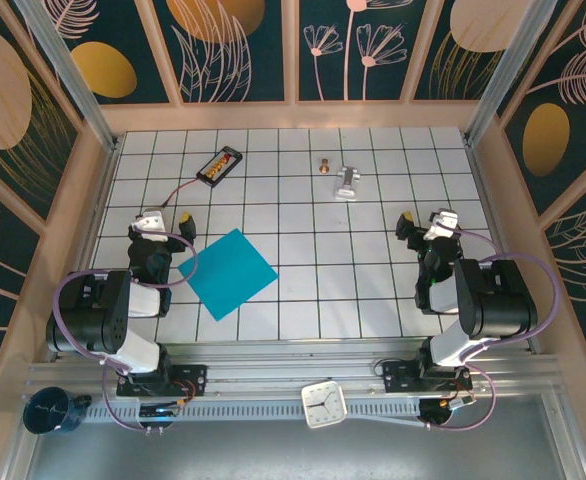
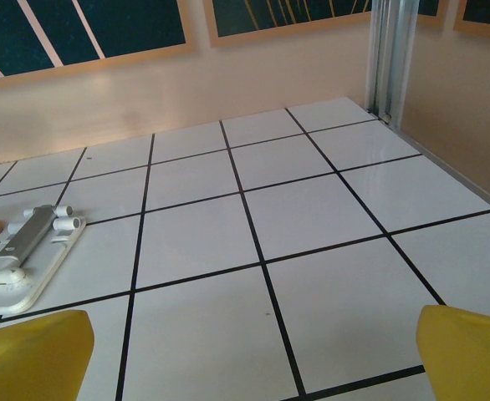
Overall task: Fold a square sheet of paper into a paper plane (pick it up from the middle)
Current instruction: Move the square sheet of paper to the center of the table.
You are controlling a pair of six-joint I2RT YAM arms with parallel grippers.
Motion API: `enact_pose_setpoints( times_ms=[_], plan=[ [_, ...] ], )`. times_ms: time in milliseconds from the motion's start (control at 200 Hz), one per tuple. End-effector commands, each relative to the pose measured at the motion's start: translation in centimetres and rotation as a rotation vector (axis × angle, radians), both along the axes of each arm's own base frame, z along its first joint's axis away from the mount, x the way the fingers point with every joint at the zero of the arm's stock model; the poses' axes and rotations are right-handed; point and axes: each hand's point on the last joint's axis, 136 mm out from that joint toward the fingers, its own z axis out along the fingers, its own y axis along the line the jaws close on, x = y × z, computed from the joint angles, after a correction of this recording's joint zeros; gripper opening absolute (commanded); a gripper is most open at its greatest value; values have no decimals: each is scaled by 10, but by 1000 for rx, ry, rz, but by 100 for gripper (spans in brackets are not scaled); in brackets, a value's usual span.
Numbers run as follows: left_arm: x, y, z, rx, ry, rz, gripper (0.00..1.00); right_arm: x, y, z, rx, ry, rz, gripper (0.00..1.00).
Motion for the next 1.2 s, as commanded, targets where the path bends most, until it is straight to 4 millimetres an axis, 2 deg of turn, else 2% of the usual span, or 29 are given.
enact_pose_setpoints(
  times_ms=[0,250,300,370,425,485,560,616,711,781,856,956,1076,1196],
  plan=[
    [1,6,8,-2,-29,25,99,2,4,10,-8,-43,17,99],
    [0,10,9,-8,-34,48,99,3,1,12,-8,-49,5,99],
    [-2,17,13,-26,-48,95,99,2,-7,15,2,-48,-52,99],
    [-5,28,20,-39,-48,158,99,3,-4,18,-5,-48,-31,99],
    [-7,36,29,-53,-39,211,99,8,-7,24,-26,-19,-82,99],
    [-9,48,37,-102,-12,292,99,16,-14,36,-10,32,-130,99],
    [-15,62,44,-210,6,393,99,20,-28,53,97,42,-203,99],
    [-15,54,50,-282,15,360,99,21,-30,60,155,56,-216,99],
    [-9,18,63,-428,39,160,98,17,-25,65,270,97,-214,99],
    [-7,-9,63,-570,106,45,93,13,-7,64,365,131,-140,99],
    [-9,-42,53,-644,233,-47,89,9,26,60,419,189,-31,98],
    [-23,-81,33,-562,427,-67,89,1,77,54,368,274,68,97],
    [-49,-104,3,-463,623,-65,91,-9,137,46,301,374,223,97],
    [-79,-130,-28,-365,801,-115,89,-17,165,30,271,462,275,97]
  ],
)
